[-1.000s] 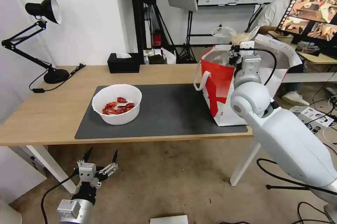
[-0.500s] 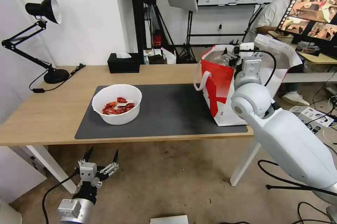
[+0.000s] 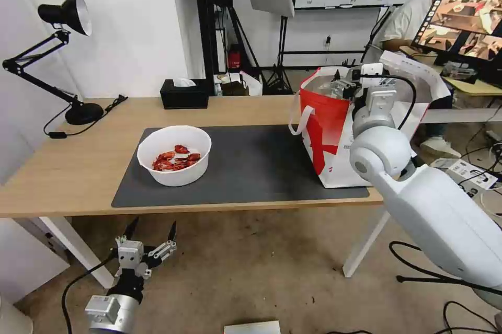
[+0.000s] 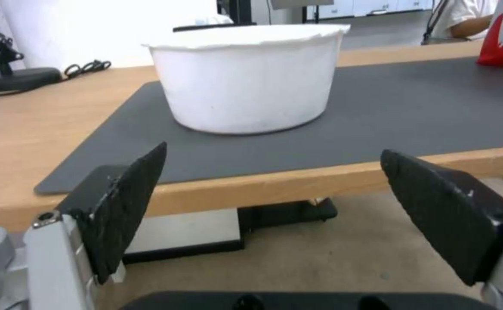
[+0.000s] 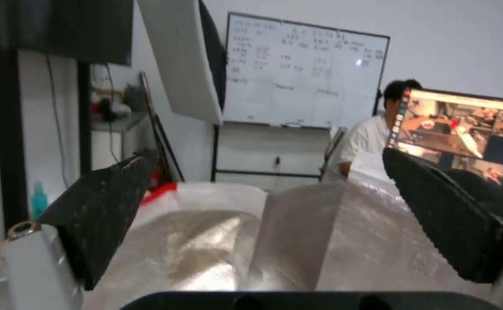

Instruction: Pick up the trash from the table and place it into the takeout bag.

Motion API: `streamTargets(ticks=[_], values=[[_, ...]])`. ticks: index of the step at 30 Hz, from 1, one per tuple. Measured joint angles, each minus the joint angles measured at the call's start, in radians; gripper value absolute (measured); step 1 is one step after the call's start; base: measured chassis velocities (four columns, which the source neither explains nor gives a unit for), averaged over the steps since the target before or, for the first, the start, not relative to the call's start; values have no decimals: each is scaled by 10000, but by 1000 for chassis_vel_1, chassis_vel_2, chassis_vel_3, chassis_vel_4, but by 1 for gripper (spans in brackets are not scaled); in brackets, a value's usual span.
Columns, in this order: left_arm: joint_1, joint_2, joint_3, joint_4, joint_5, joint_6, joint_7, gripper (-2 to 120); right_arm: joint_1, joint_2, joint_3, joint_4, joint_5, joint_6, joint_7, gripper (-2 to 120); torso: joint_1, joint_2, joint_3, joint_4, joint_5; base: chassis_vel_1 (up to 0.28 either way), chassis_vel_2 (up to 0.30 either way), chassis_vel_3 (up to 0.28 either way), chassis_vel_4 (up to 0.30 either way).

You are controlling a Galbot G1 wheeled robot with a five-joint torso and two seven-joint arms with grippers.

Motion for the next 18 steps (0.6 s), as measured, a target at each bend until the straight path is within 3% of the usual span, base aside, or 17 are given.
streamTargets(ticks=[6, 8, 15, 18], values=[[85, -30, -12, -88, 16, 3, -6, 100, -1111, -527, 762, 901, 330, 885, -767, 100, 0, 0, 0, 0, -1, 0, 0, 0, 0], [155, -51, 10, -151, 76, 3, -4, 100, -2198, -827, 1280, 1532, 755, 1456, -1750, 100, 0, 1, 0, -1, 3, 0, 0, 0, 0], [152, -143, 54, -184, 144, -10, -3, 100, -4316, -1090, 2175, 2475, 1002, 2582, -3282, 100, -1, 0, -1, -1, 3, 0, 0, 0, 0], [126, -301, 146, -97, 238, -70, 8, 100, -5899, -1216, 2871, 3086, 1119, 3145, -4318, 100, 0, 0, 0, 0, 0, 0, 0, 0, 0]])
